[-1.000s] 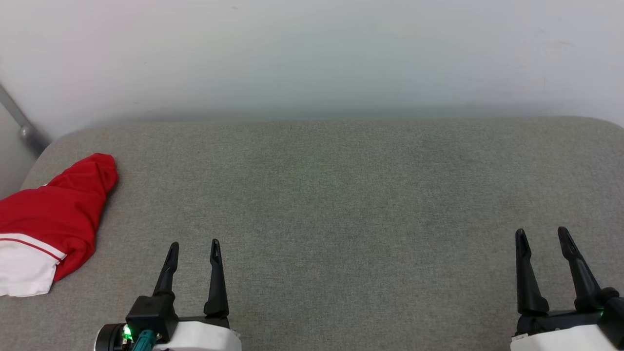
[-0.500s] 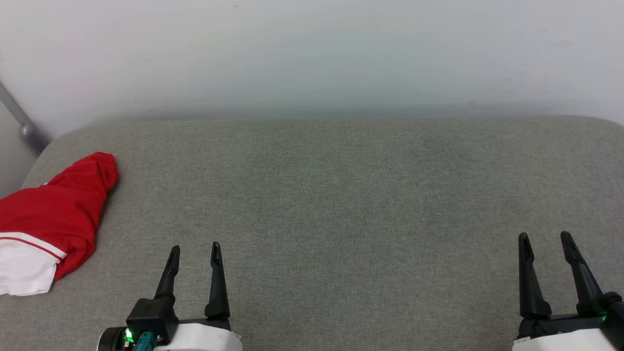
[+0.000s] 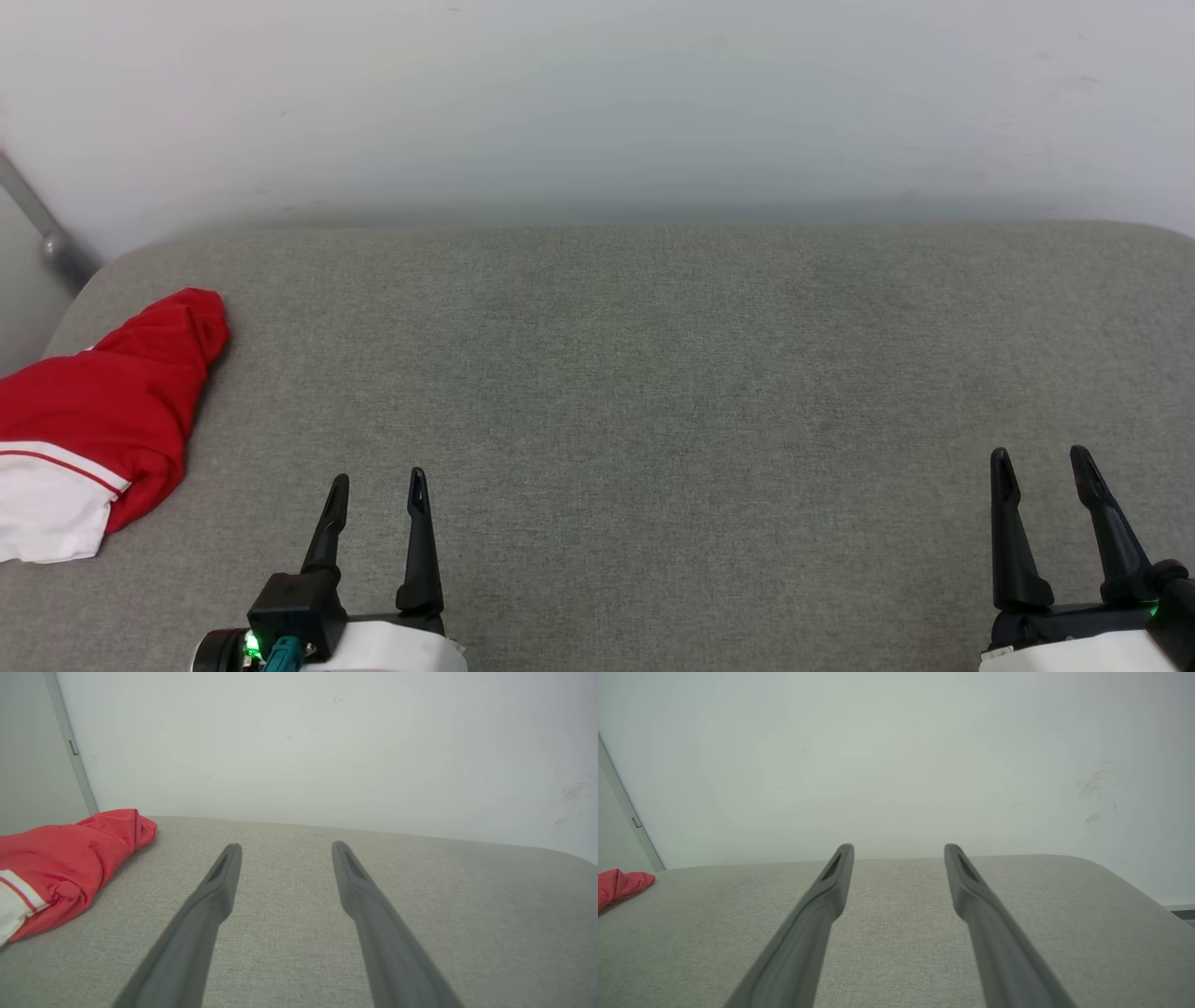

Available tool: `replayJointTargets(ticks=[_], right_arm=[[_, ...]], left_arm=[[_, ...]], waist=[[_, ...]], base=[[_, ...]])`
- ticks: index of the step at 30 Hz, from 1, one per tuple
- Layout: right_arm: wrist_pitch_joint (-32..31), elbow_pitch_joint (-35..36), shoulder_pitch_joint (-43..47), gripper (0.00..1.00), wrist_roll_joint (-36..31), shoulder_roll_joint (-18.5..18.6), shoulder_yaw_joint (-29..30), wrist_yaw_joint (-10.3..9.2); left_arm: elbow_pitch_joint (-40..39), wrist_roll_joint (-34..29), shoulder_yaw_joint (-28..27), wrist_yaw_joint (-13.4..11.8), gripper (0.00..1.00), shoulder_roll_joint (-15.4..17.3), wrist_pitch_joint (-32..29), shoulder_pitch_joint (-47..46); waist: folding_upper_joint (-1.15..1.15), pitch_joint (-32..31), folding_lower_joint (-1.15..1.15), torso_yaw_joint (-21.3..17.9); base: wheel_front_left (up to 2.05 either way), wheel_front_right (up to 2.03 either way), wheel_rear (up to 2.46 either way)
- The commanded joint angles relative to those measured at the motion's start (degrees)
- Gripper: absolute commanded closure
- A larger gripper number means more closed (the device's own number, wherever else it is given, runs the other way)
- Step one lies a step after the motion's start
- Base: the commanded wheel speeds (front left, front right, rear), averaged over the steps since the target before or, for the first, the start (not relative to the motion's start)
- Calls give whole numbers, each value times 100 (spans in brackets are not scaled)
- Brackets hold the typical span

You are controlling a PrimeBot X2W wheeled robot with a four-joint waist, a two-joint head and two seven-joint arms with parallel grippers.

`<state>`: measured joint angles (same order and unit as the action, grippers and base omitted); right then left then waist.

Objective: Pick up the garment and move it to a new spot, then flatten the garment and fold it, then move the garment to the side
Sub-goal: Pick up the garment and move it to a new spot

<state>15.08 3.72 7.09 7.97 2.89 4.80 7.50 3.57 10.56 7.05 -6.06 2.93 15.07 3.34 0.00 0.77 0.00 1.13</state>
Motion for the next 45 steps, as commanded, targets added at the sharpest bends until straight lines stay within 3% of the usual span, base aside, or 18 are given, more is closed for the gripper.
replayJointTargets(ticks=[1,11,34,45], right_arm=[[14,-4,50,0,-3,-3,-5,-2],[14,29,82,0,-41,-3,-22,-2],[14,130,41,0,-219,-3,-52,-3],[14,130,-4,0,-299,-3,-105,-3]], left_arm=[[14,-22,4,-10,0,-6,16,27],[75,-25,-15,-33,0,-5,16,-94],[-13,-42,-270,-425,0,-6,16,-167],[-95,-1,-348,-540,0,-7,16,-123]], waist=[[0,1,0,10],[0,26,0,386],[0,188,0,2343],[0,258,0,2876]], base=[[0,0,0],[0,0,0],[0,0,0],[0,0,0]])
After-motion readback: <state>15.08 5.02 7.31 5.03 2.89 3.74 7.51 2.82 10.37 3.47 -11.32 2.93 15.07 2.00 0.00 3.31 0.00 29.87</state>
